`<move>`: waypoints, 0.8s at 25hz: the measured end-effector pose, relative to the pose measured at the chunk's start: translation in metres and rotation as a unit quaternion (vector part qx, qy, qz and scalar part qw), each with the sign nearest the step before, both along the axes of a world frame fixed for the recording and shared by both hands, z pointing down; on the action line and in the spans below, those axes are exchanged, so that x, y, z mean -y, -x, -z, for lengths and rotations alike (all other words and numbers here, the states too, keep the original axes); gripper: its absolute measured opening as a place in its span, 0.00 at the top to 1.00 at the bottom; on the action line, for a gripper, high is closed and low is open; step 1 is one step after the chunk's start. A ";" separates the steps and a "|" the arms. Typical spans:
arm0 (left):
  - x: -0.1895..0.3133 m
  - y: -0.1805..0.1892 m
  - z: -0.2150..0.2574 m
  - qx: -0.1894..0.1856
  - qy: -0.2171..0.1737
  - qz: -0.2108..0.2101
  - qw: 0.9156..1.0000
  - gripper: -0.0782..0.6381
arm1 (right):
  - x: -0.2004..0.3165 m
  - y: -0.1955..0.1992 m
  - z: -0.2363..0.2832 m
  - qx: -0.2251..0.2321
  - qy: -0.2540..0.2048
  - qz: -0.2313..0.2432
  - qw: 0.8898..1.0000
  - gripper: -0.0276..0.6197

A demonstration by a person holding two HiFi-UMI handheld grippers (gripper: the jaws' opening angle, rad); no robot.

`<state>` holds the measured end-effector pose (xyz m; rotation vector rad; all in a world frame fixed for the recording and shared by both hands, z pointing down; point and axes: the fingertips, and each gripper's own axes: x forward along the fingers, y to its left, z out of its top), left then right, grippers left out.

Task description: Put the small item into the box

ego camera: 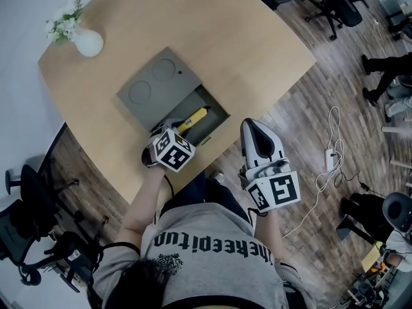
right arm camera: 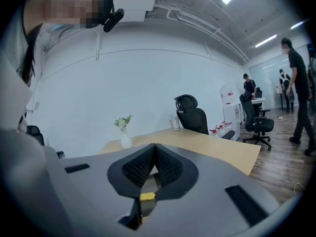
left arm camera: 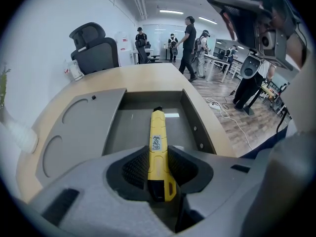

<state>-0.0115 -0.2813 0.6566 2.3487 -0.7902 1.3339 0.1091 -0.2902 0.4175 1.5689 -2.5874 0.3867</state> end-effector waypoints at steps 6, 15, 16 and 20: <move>-0.001 -0.004 -0.004 0.012 -0.001 -0.012 1.000 0.71 | -0.002 -0.008 0.001 0.001 -0.002 -0.004 1.000 0.95; -0.005 -0.004 0.008 -0.004 -0.023 0.000 1.000 0.70 | -0.012 -0.011 0.006 0.002 -0.009 0.002 1.000 0.95; -0.005 -0.003 0.012 -0.010 -0.028 0.006 1.000 0.70 | -0.014 -0.011 0.007 0.002 -0.010 0.004 1.000 0.95; -0.002 0.001 0.034 -0.030 -0.070 0.032 0.997 0.75 | -0.019 -0.010 0.011 0.004 -0.015 0.014 1.000 0.95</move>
